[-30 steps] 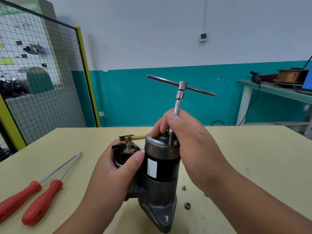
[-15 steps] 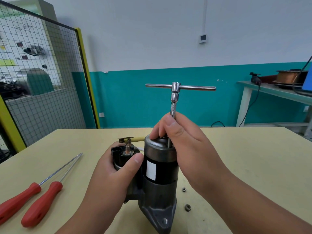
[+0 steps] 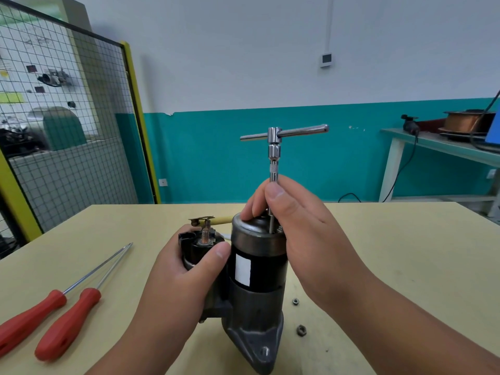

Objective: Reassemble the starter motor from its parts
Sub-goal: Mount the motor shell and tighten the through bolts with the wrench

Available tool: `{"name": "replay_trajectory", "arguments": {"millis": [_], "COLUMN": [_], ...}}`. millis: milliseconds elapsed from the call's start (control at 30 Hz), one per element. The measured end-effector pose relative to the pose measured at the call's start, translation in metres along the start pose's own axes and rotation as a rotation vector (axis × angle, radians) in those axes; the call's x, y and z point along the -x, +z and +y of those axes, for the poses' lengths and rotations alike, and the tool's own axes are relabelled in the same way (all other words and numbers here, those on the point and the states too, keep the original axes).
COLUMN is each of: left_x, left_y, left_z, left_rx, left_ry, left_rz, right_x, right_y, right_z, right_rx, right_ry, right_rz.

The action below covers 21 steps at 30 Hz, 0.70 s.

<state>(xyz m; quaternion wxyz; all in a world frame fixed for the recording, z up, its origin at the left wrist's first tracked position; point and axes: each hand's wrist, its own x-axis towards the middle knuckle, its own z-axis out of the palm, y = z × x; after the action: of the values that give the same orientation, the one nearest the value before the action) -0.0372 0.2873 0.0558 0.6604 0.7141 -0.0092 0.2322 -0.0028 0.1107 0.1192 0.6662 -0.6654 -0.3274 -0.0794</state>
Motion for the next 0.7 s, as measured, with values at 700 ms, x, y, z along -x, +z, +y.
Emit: {"name": "replay_trajectory", "arguments": {"millis": [700], "left_x": [-0.0026], "left_y": [-0.0025], "left_z": [-0.0039], "left_rx": [-0.055], "left_ry": [0.012], "left_rz": [0.006], "right_x": [0.0029], "right_y": [0.0020], "right_z": [0.0011], "right_rx": [-0.015], "right_ry": [-0.016], "right_rz": [0.004]}}
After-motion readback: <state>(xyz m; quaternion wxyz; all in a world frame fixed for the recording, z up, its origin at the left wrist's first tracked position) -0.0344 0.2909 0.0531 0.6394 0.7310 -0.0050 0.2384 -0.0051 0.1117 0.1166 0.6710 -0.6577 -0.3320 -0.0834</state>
